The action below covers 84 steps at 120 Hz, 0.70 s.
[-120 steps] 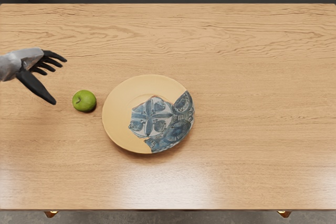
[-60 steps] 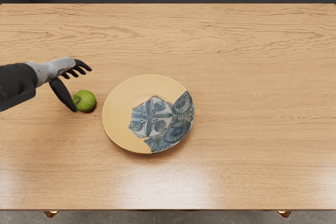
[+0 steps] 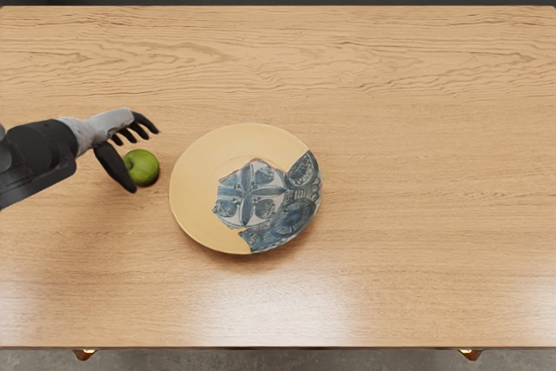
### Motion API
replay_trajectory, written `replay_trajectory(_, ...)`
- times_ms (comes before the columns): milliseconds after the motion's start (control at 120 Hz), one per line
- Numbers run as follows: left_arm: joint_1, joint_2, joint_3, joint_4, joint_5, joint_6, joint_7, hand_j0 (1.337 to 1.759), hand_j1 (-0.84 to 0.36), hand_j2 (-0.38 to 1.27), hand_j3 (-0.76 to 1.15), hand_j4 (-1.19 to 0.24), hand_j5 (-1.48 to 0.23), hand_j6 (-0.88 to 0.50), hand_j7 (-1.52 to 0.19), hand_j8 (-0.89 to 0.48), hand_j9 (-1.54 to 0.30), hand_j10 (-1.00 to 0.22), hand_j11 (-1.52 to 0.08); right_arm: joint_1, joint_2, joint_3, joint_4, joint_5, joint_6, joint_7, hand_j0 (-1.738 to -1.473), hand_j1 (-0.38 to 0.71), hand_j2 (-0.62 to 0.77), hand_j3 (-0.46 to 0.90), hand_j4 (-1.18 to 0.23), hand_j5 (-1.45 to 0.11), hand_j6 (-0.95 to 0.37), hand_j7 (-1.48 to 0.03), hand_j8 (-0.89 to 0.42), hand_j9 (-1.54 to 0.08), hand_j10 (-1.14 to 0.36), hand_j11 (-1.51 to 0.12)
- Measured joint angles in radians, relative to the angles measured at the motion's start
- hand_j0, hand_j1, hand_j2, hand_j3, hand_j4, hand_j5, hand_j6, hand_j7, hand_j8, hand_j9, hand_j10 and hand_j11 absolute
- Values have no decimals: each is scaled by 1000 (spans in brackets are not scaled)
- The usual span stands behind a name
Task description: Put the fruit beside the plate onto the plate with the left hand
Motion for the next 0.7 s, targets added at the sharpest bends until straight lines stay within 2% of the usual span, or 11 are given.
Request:
replay_trajectory(292, -1, -31, 39, 30, 2, 98, 0, 1658, -31, 68, 0, -324, -416, -325, -416, -325, -416, -323, -416, 1, 0, 0, 0, 0, 0, 0, -1658, -322, -4, 0, -23, -29, -23, -29, -23, -29, -22, -29)
replay_trajectory(700, -2, -92, 99, 94, 10, 131, 0, 1658, -60, 72, 0, -346, -447, -347, -446, -347, -446, -346, -446, 1, 0, 0, 0, 0, 0, 1, -1658, -322, -4, 0, -23, -29, -23, -29, -23, -29, -22, -29)
